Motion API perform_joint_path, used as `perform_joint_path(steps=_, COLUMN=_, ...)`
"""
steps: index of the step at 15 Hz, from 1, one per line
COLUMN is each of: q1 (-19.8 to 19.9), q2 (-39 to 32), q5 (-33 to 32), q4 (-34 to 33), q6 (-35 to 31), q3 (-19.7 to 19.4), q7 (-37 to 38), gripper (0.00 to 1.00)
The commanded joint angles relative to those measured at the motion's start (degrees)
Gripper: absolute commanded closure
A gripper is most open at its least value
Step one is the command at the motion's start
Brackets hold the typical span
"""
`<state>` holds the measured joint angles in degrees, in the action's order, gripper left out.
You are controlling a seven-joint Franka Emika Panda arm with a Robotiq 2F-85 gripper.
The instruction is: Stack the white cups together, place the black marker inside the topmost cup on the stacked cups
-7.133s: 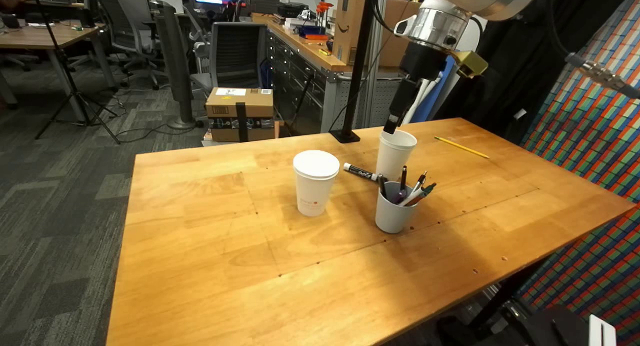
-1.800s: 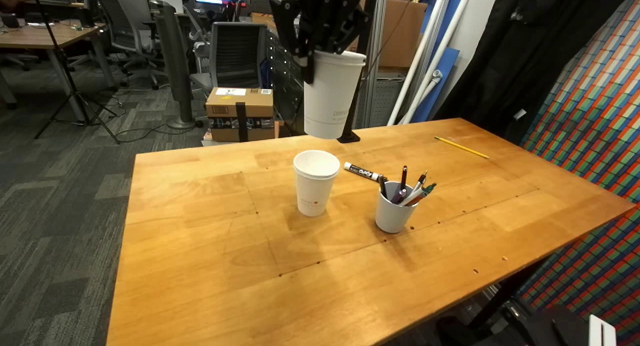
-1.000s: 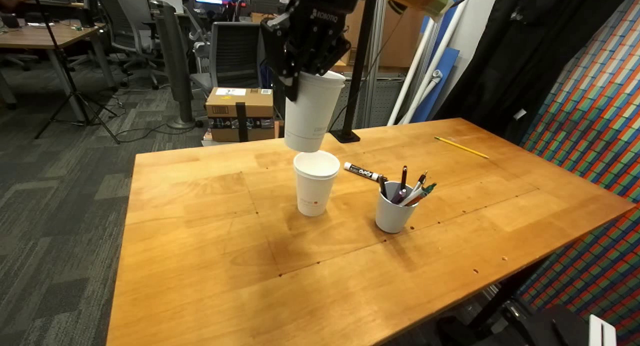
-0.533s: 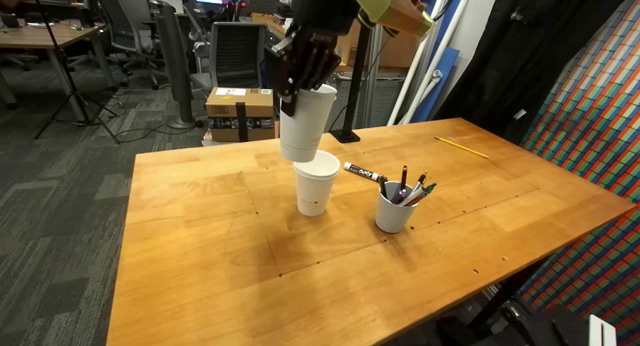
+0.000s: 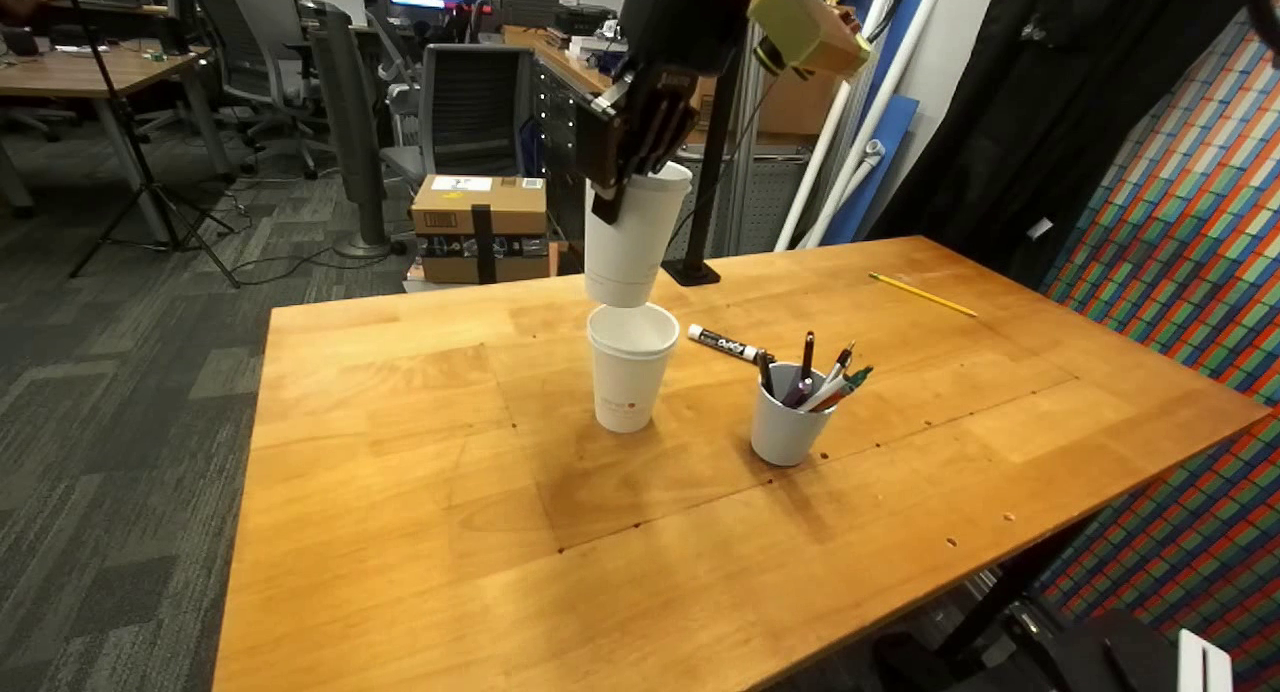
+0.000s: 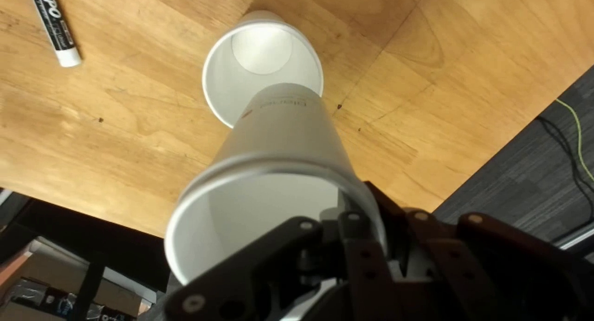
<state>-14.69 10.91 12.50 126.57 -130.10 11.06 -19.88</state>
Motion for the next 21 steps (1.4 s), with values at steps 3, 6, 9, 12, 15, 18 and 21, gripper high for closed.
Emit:
perform_joint_path(steps=3, q1=0.5, q2=1.6, q5=-1.2, q4=1.6, q6=-0.5, q3=-1.2, q7=-0.7, gripper=0.98)
perform_joint_path(steps=6, q1=0.6, q2=2.0, q5=-2.4, q4=2.7, q6=-0.3, q3=-1.1, q7=0.2, gripper=0.98)
perform_joint_path(steps=9, q1=0.3, q2=2.6, q5=-2.7, q4=3.9, q6=-0.3, q3=-0.7, q7=0.8, gripper=0.98)
perform_joint_path(steps=12, q1=0.0, q2=2.7, q5=-3.0, q4=4.5, q6=-0.6, q3=-0.3, q7=1.4, gripper=0.98)
perform_joint_path(steps=15, q1=-0.2, q2=2.5, q5=-2.8, q4=4.6, q6=-1.1, q3=0.1, q7=1.9, gripper=0.98)
perform_joint_path(steps=18, q1=-0.4, q2=2.1, q5=-2.4, q4=4.5, q6=-1.7, q3=0.5, q7=2.3, gripper=0.97)
perform_joint_path(steps=21, q1=-0.6, q2=1.8, q5=-2.0, q4=4.6, q6=-2.6, q3=0.6, q7=2.2, gripper=0.97)
